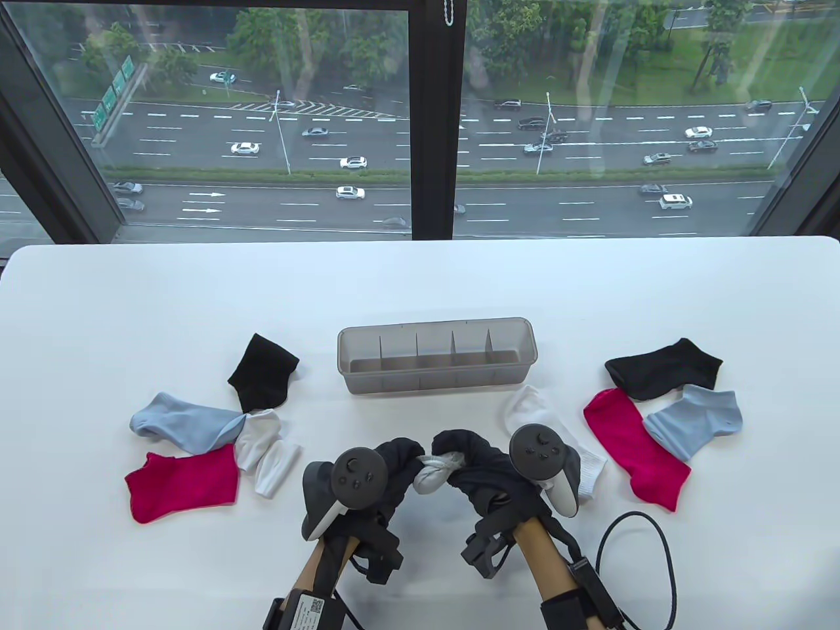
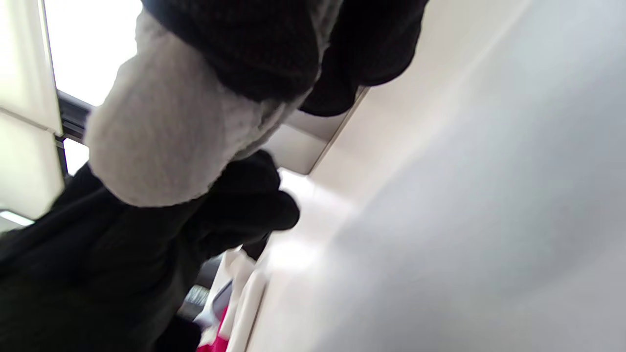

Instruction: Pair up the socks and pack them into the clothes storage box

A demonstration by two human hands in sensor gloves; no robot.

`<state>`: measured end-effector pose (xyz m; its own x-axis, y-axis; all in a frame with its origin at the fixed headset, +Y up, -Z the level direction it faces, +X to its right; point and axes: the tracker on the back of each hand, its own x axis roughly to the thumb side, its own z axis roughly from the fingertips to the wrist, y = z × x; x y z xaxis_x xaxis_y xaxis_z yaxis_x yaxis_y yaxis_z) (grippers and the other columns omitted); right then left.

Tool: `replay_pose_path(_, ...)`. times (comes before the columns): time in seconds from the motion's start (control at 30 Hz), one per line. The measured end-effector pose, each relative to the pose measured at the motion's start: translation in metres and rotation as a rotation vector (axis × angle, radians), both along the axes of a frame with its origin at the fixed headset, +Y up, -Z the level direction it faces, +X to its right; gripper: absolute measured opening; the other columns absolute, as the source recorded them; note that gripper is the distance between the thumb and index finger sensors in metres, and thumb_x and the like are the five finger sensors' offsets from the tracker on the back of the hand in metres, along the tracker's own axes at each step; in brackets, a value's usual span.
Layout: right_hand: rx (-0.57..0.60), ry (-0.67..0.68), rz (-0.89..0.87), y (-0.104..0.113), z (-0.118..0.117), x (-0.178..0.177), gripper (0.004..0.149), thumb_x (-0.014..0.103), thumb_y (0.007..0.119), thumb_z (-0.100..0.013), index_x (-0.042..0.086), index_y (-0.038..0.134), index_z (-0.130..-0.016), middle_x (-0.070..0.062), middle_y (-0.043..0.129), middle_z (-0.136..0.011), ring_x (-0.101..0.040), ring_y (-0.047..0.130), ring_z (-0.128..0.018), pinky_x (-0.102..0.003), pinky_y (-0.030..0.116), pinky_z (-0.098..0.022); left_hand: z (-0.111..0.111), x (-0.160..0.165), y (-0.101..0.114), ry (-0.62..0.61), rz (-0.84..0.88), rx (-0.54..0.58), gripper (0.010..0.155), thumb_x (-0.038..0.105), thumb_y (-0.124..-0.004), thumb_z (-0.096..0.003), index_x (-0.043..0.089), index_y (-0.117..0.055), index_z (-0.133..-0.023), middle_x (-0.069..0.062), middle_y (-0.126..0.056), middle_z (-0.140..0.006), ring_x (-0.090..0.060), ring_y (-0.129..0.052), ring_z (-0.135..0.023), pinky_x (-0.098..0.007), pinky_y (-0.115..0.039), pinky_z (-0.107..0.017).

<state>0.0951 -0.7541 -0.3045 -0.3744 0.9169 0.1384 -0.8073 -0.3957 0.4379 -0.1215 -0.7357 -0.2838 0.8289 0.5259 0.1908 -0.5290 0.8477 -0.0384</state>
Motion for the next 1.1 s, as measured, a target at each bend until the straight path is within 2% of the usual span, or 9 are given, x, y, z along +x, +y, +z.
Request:
replay_pose_path(0.17,0.036,-0.005,0.114,-0.002,-0.003,-0.003,0.054,0.012,0.092,-0.047,0.025,0.069,-0.094,-0.006,0.081,-0.096,-0.024,0.086,-0.083,-0.044,0.070,-0.074,-0.009,-0.004,-0.009,-0.017,-0.010,-0.059,0.039,0.041,-0.068,-0.0545,0.038,-0.072,-0.093,-0.005,-0.092,-0.090,-0.026,-0.098,-0.079,-0.055,-0.068,-0.075)
replay_pose_path(0.3,0.173,-0.057,0.258,0.002,-0.003,-0.002,0.063,0.016,0.093,-0.047,0.027,0.061,-0.100,-0.003,0.081,-0.097,-0.022,0.087,-0.085,-0.044,0.069,-0.075,-0.006,-0.017,-0.004,-0.041,0.155,-0.070,0.048,0.047,-0.054,-0.0563,0.037,-0.064,-0.102,-0.007,-0.089,-0.095,-0.028,-0.097,-0.080,-0.055,-0.068,-0.074)
replay_pose_path(0.37,0.202,-0.066,0.265,0.004,-0.002,-0.005,0.069,0.019,0.093,-0.047,0.029,0.054,-0.103,-0.001,0.081,-0.098,-0.021,0.087,-0.085,-0.043,0.070,-0.075,-0.005,-0.014,-0.008,-0.147,0.223,-0.182,0.056,0.055,-0.052,-0.0546,0.036,-0.063,-0.106,-0.011,-0.089,-0.095,-0.032,-0.095,-0.081,-0.057,-0.067,-0.074)
replay_pose_path(0.43,0.196,-0.059,0.253,0.005,-0.001,-0.007,0.073,0.019,0.093,-0.048,0.024,0.048,-0.106,-0.002,0.079,-0.099,-0.021,0.087,-0.085,-0.042,0.070,-0.075,-0.004,-0.009,-0.014,-0.213,0.227,-0.288,0.064,0.062,-0.054,-0.0524,0.036,-0.048,-0.111,-0.012,-0.087,-0.098,-0.032,-0.094,-0.082,-0.057,-0.068,-0.074)
replay_pose_path(0.57,0.152,-0.075,0.287,0.002,-0.002,-0.006,0.085,0.029,0.090,-0.048,0.019,0.033,-0.110,-0.013,0.069,-0.103,-0.028,0.086,-0.085,-0.047,0.069,-0.075,-0.005,-0.004,-0.017,-0.349,0.313,-0.475,0.072,0.051,-0.065,-0.0538,0.034,-0.032,-0.115,-0.014,-0.078,-0.100,-0.025,-0.093,-0.075,-0.054,-0.068,-0.075)
replay_pose_path(0.63,0.135,-0.090,0.309,0.002,-0.001,-0.003,0.088,0.035,0.089,-0.049,0.016,0.029,-0.110,-0.017,0.062,-0.106,-0.032,0.081,-0.090,-0.050,0.065,-0.076,-0.004,-0.007,-0.015,-0.287,0.352,-0.391,0.070,0.050,-0.068,-0.0529,0.036,-0.038,-0.114,-0.015,-0.079,-0.097,-0.024,-0.093,-0.071,-0.054,-0.069,-0.074)
replay_pose_path(0.73,0.222,-0.170,0.282,0.009,0.003,0.002,0.086,0.043,0.087,-0.048,0.019,0.031,-0.109,-0.015,0.060,-0.107,-0.034,0.078,-0.092,-0.053,0.063,-0.077,-0.006,-0.015,-0.013,-0.124,0.362,-0.285,0.071,0.050,-0.070,-0.0518,0.028,-0.042,-0.113,-0.014,-0.085,-0.091,-0.021,-0.097,-0.064,-0.052,-0.074,-0.070)
replay_pose_path(0.83,0.331,-0.161,0.220,0.019,0.010,0.002,0.052,0.038,0.088,-0.049,0.027,0.065,-0.094,-0.003,0.084,-0.088,-0.024,0.093,-0.078,-0.050,0.067,-0.076,-0.006,-0.017,-0.015,-0.154,0.466,-0.317,0.072,0.051,-0.070,-0.0522,0.026,-0.036,-0.110,-0.014,-0.084,-0.090,-0.020,-0.097,-0.063,-0.051,-0.075,-0.070)
replay_pose_path(1.1,0.448,-0.275,0.192,0.021,0.018,0.002,0.049,0.038,0.087,-0.049,0.022,0.073,-0.093,-0.009,0.091,-0.087,-0.027,0.098,-0.075,-0.052,0.070,-0.074,-0.002,-0.007,-0.014,-0.193,0.539,-0.312,0.073,0.054,-0.073,-0.0492,0.025,-0.045,-0.110,-0.012,-0.082,-0.081,-0.015,-0.092,-0.053,-0.048,-0.076,-0.067)
